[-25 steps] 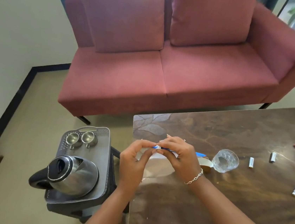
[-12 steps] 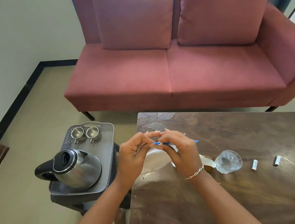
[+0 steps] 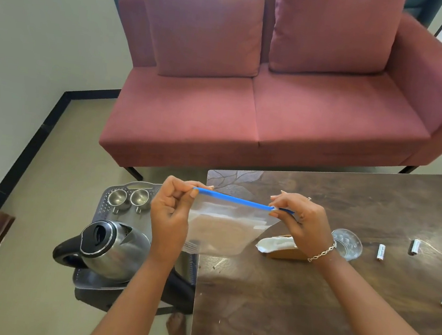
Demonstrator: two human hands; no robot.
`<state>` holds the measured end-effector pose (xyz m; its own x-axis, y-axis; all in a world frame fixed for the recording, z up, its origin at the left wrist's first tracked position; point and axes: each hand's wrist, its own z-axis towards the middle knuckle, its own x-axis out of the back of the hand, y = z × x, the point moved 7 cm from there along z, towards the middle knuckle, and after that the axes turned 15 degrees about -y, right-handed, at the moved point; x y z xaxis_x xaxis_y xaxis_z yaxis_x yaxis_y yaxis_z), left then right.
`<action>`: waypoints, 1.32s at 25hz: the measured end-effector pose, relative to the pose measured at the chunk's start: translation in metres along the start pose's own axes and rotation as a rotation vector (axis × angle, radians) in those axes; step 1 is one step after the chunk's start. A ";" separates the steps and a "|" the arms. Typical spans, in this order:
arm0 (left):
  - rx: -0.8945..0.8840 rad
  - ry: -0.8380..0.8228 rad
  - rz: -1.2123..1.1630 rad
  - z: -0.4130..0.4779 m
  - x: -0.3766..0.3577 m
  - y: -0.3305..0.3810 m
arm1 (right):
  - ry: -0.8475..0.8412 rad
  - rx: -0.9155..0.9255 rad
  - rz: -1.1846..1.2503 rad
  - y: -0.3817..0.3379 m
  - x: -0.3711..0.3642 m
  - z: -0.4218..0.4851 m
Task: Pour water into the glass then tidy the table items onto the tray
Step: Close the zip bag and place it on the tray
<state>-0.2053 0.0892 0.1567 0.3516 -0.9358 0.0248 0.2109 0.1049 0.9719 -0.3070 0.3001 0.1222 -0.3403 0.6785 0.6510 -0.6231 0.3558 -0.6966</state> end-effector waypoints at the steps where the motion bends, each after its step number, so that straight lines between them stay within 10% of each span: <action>1: -0.001 0.012 -0.002 0.000 0.003 0.001 | -0.001 -0.007 0.009 0.003 0.003 0.000; 7: 0.002 0.056 -0.090 0.000 0.011 -0.004 | -0.006 -0.046 0.102 0.009 0.014 -0.004; 15: 0.069 0.025 -0.359 0.012 0.016 -0.008 | -0.057 -0.193 0.880 0.005 -0.010 -0.007; 22: 0.283 -0.349 -0.363 0.002 -0.001 -0.024 | 0.041 -0.241 1.003 -0.003 -0.004 0.008; 33: 0.311 -0.261 -0.376 0.001 -0.001 -0.027 | -0.036 -0.281 0.863 -0.014 -0.004 0.019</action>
<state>-0.2121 0.0866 0.1305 0.0584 -0.9460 -0.3189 -0.0151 -0.3202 0.9472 -0.3100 0.2799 0.1352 -0.6337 0.7634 -0.1250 0.0515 -0.1196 -0.9915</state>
